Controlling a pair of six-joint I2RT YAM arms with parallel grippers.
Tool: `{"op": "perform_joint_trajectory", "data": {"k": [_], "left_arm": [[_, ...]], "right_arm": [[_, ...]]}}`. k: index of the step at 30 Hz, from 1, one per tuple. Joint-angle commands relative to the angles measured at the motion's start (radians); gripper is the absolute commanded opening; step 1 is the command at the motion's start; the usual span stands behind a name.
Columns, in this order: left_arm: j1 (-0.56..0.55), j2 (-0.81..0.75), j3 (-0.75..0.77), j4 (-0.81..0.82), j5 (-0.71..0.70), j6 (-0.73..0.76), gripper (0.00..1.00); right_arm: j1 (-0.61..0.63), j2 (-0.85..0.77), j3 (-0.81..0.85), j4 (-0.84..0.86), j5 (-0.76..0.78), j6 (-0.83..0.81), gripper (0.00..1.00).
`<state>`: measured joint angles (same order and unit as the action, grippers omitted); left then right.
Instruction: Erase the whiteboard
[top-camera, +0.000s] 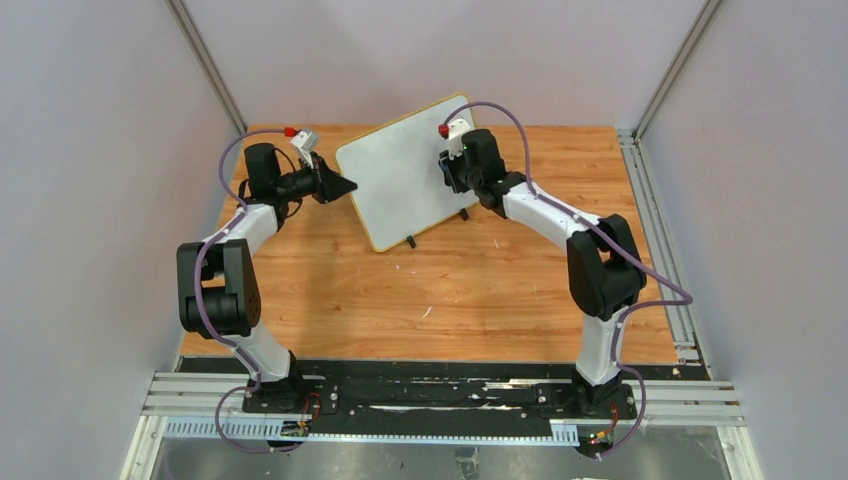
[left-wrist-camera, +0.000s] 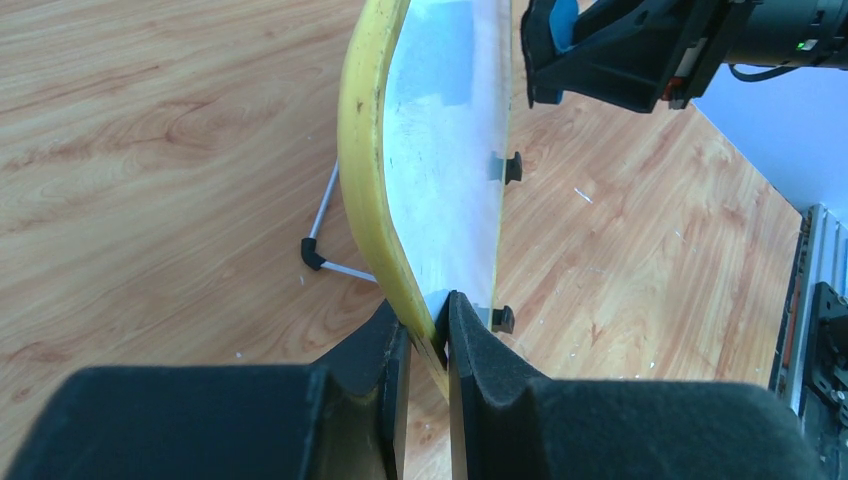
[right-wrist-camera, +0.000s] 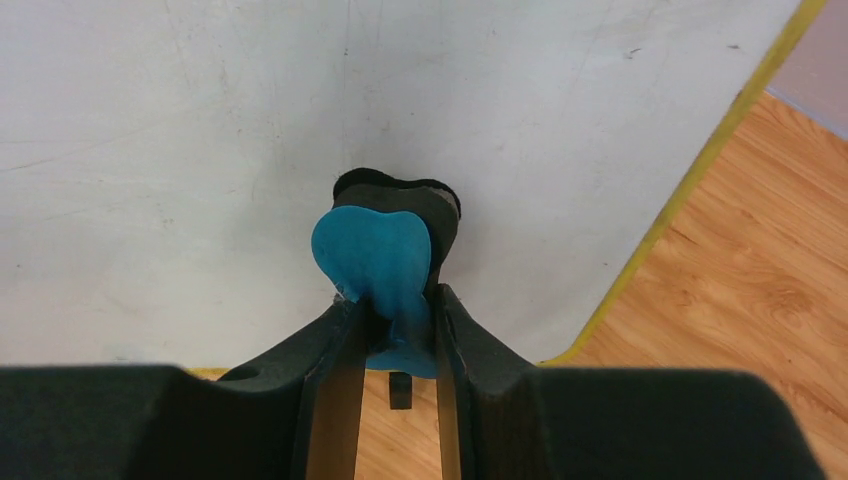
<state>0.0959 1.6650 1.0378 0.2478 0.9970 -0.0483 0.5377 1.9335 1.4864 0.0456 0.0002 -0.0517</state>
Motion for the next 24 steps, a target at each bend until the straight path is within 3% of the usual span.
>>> {"op": "perform_joint_trajectory", "data": {"k": [1,16,24], "left_arm": [[-0.005,0.006,-0.006,-0.068,-0.049,0.094,0.00],[-0.005,0.004,-0.007,-0.071,-0.051,0.092,0.00],[-0.007,0.007,-0.005,-0.071,-0.051,0.091,0.00]], "right_arm": [[0.002,-0.085,-0.041,0.022,0.033,-0.013,0.01],[0.034,0.080,0.058,0.094,-0.079,0.064,0.01],[0.118,0.084,0.034,0.121,-0.075,0.066,0.01]]}}
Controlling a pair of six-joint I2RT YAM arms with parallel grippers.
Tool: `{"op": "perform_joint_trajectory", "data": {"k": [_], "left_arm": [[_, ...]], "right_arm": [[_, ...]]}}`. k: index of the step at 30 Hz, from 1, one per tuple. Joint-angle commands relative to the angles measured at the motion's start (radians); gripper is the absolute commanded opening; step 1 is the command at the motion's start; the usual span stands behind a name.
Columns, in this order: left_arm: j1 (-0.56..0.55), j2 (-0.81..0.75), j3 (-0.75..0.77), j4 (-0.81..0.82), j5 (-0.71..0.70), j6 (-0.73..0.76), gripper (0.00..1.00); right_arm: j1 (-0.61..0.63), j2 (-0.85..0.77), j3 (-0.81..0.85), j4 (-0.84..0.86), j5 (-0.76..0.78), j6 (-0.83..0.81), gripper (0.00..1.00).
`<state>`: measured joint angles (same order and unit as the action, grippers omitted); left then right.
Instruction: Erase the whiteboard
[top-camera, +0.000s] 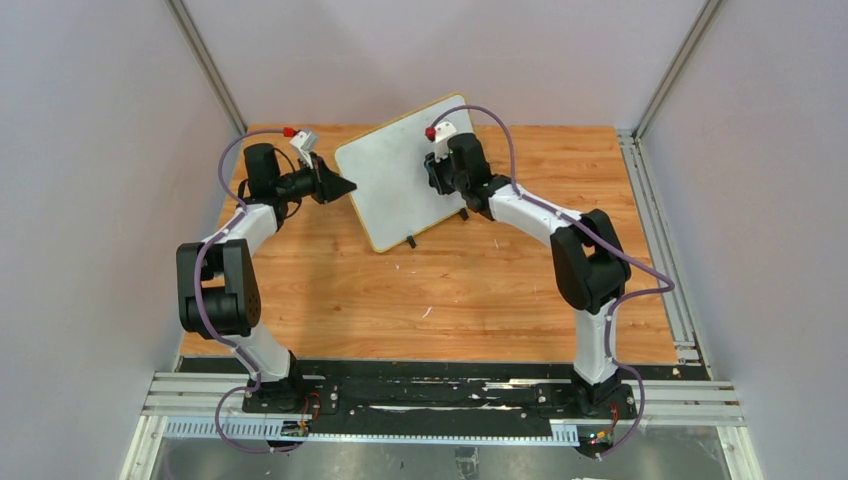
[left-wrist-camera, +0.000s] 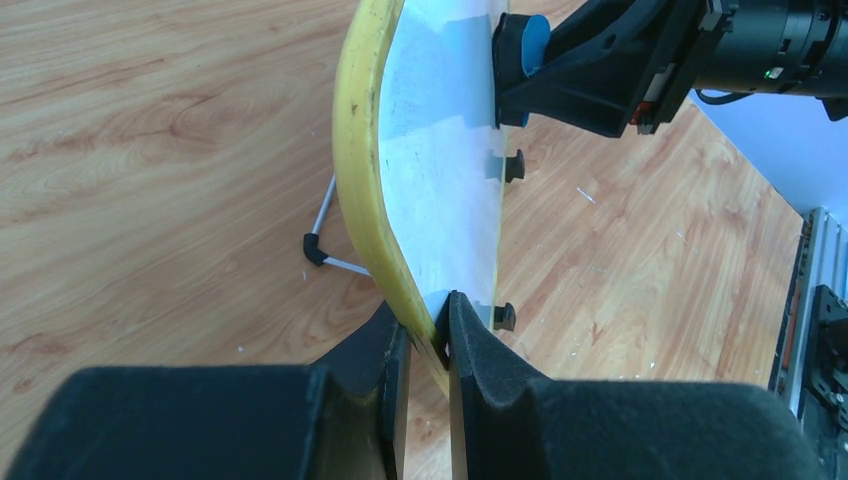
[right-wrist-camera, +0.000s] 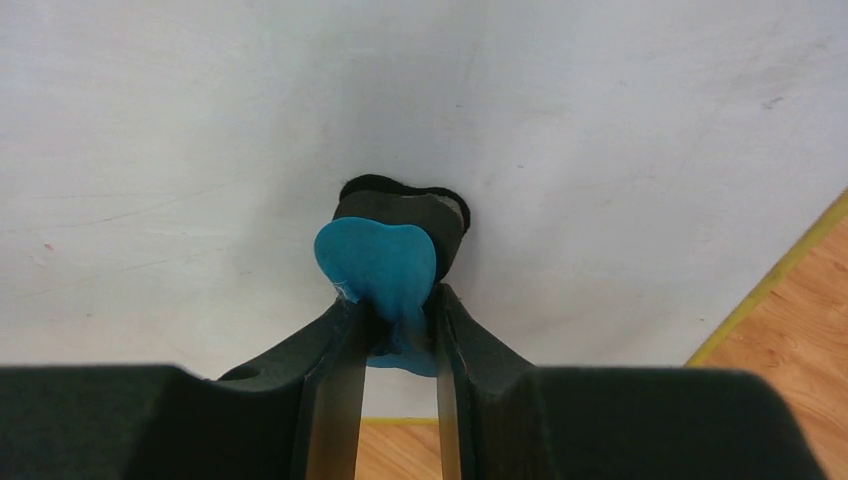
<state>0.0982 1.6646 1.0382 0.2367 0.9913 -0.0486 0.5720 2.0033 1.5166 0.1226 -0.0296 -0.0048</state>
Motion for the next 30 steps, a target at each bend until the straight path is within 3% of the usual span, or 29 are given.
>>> {"op": "perform_joint_trajectory", "data": {"k": [1,16,30], "left_arm": [[-0.010,0.009,-0.005,-0.060,-0.046,0.091,0.00],[-0.015,0.013,-0.006,-0.061,-0.046,0.095,0.00],[-0.014,0.010,-0.010,-0.074,-0.046,0.111,0.00]], "right_arm": [[0.097,0.010,-0.002,0.048,-0.042,0.021,0.01],[0.257,0.045,0.047,0.050,-0.043,0.040,0.01],[0.150,0.048,0.032,0.017,0.017,-0.019,0.01]]}}
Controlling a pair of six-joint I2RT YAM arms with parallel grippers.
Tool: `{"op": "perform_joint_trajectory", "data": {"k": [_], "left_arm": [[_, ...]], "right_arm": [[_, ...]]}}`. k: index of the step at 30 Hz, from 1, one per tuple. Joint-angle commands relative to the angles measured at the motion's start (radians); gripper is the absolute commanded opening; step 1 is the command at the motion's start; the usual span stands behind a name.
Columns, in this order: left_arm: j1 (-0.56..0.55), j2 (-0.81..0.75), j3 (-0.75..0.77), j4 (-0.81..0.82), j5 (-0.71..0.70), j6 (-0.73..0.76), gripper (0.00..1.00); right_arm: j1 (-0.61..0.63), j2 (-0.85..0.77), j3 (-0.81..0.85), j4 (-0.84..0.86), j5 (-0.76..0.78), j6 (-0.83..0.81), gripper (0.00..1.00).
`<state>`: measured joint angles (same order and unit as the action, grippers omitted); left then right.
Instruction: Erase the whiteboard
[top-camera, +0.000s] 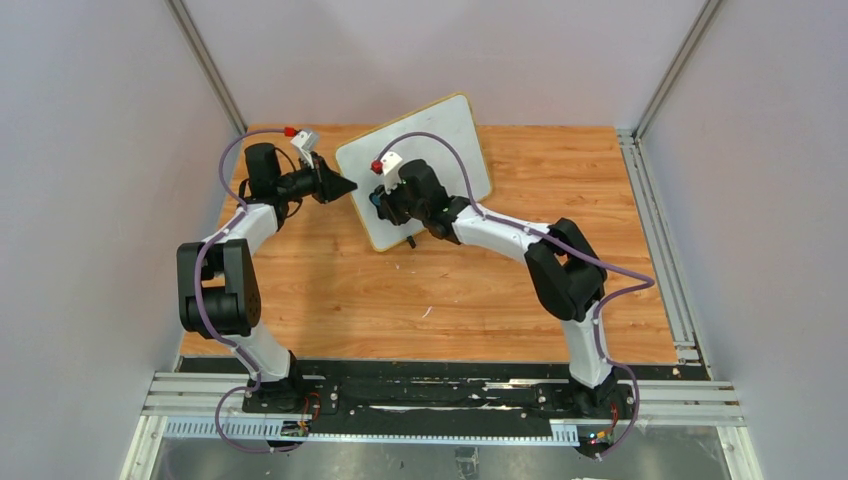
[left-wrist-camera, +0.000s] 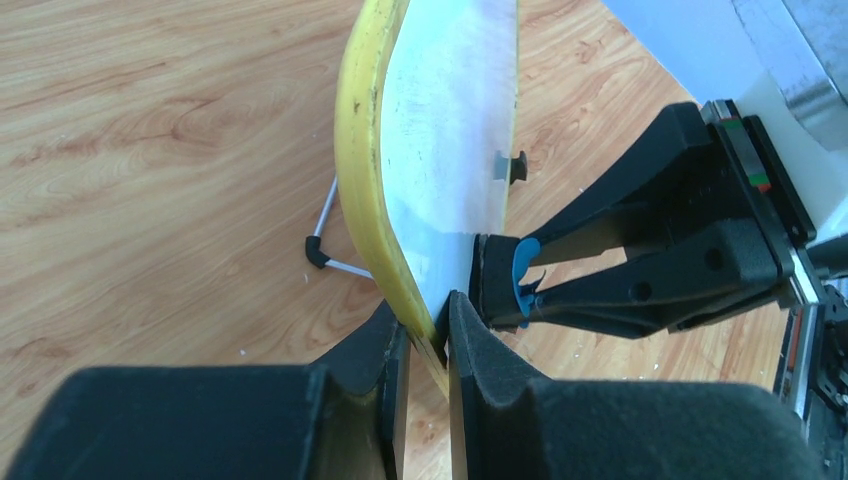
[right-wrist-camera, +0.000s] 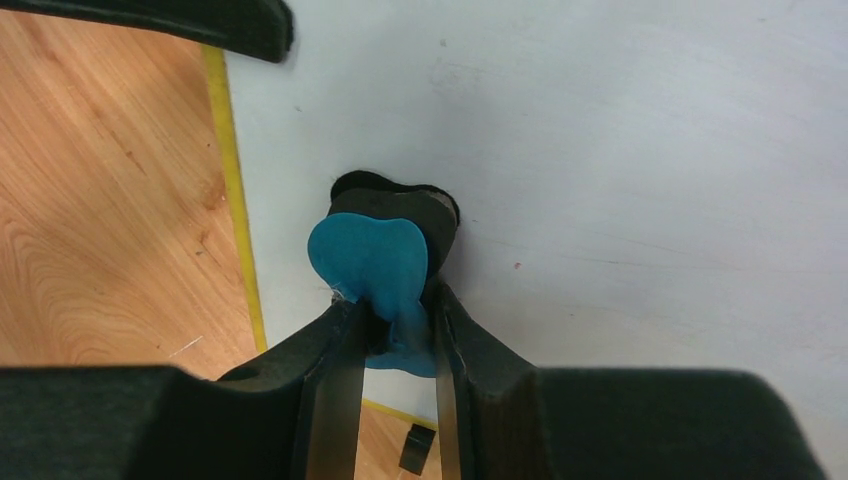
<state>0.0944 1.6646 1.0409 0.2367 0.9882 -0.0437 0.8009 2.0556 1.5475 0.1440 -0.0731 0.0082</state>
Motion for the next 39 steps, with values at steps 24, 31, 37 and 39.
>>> {"op": "perform_joint_trajectory", "data": {"k": [24,31,37,39], "left_arm": [[-0.011,0.008,0.005,-0.109,-0.051,0.124,0.00],[-0.010,0.010,0.003,-0.112,-0.052,0.128,0.00],[-0.010,0.015,0.006,-0.115,-0.060,0.130,0.00],[-0.012,0.015,0.009,-0.115,-0.061,0.127,0.00]], "right_arm": [[-0.336,-0.200,-0.151,-0.052,0.061,-0.028,0.01],[-0.365,-0.328,-0.195,-0.198,0.157,-0.032,0.00],[-0.397,-0.446,-0.271,-0.358,0.204,0.008,0.01],[-0.416,-0.480,-0.305,-0.406,0.208,0.030,0.01]]}}
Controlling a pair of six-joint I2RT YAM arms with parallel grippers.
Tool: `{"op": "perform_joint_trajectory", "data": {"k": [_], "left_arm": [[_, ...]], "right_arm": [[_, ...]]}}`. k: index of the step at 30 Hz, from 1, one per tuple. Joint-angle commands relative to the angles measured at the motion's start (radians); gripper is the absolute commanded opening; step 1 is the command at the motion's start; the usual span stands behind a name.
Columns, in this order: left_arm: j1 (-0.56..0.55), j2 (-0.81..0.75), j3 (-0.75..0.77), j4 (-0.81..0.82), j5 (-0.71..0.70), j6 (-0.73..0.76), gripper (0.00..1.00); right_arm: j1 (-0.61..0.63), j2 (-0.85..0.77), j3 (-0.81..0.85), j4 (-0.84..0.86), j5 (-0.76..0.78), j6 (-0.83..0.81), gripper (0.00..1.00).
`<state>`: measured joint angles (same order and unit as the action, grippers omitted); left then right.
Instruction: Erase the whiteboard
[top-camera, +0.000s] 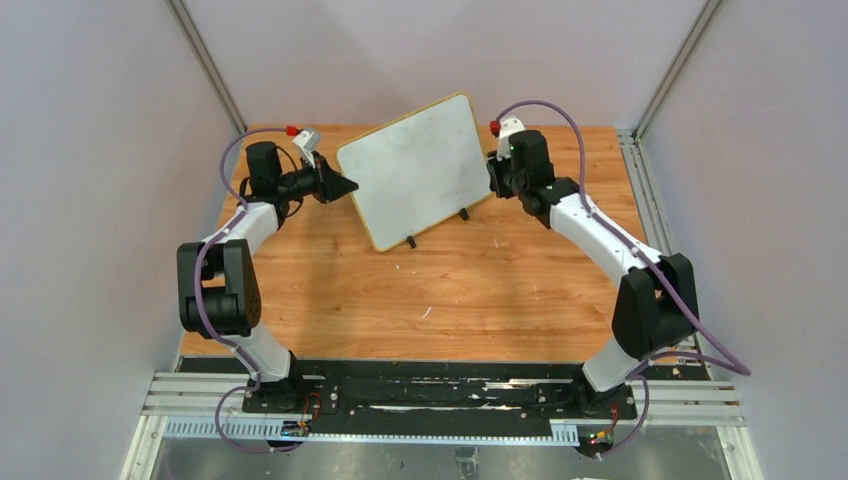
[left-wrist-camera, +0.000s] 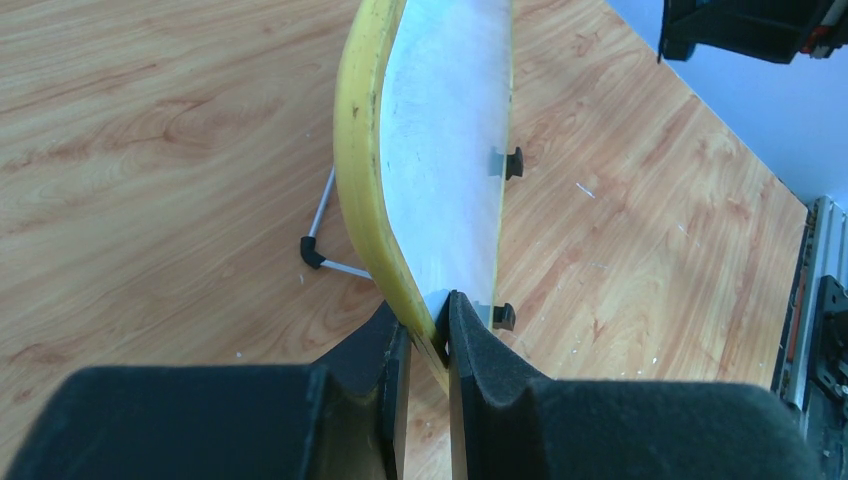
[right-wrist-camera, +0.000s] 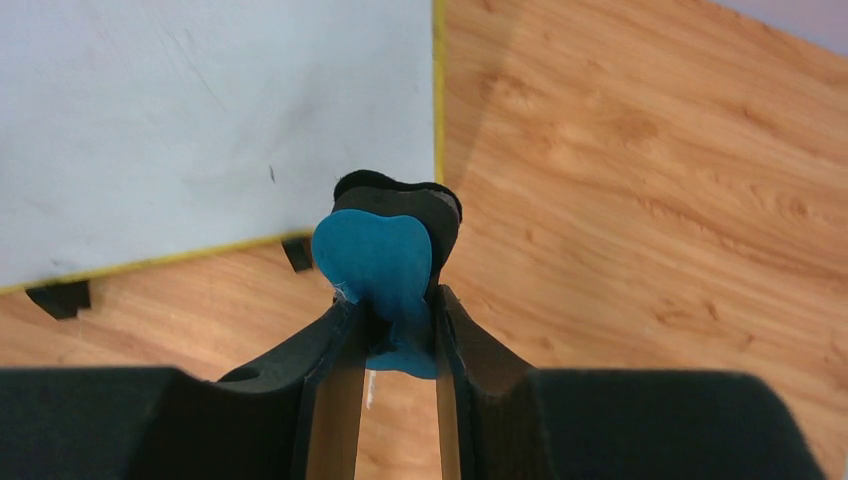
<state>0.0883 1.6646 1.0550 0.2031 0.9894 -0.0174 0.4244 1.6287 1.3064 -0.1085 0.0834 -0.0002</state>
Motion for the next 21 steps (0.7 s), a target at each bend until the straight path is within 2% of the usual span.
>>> {"op": "perform_joint_trajectory", "data": {"k": [1,8,12,21], "left_arm": [[-0.005,0.015,-0.004,-0.081,-0.063,0.100,0.00],[-0.004,0.015,-0.010,-0.091,-0.076,0.117,0.00],[-0.004,0.031,0.002,-0.092,-0.075,0.113,0.00],[-0.006,0.027,-0.001,-0.090,-0.090,0.110,0.01]], "right_arm": [[-0.051,-0.068,-0.085,-0.174,0.051,0.049,0.01],[-0.170,-0.211,-0.275,-0.298,0.006,0.108,0.01],[-0.217,-0.302,-0.393,-0.310,-0.004,0.125,0.01],[-0.253,-0.242,-0.405,-0.376,-0.101,0.137,0.08]]}}
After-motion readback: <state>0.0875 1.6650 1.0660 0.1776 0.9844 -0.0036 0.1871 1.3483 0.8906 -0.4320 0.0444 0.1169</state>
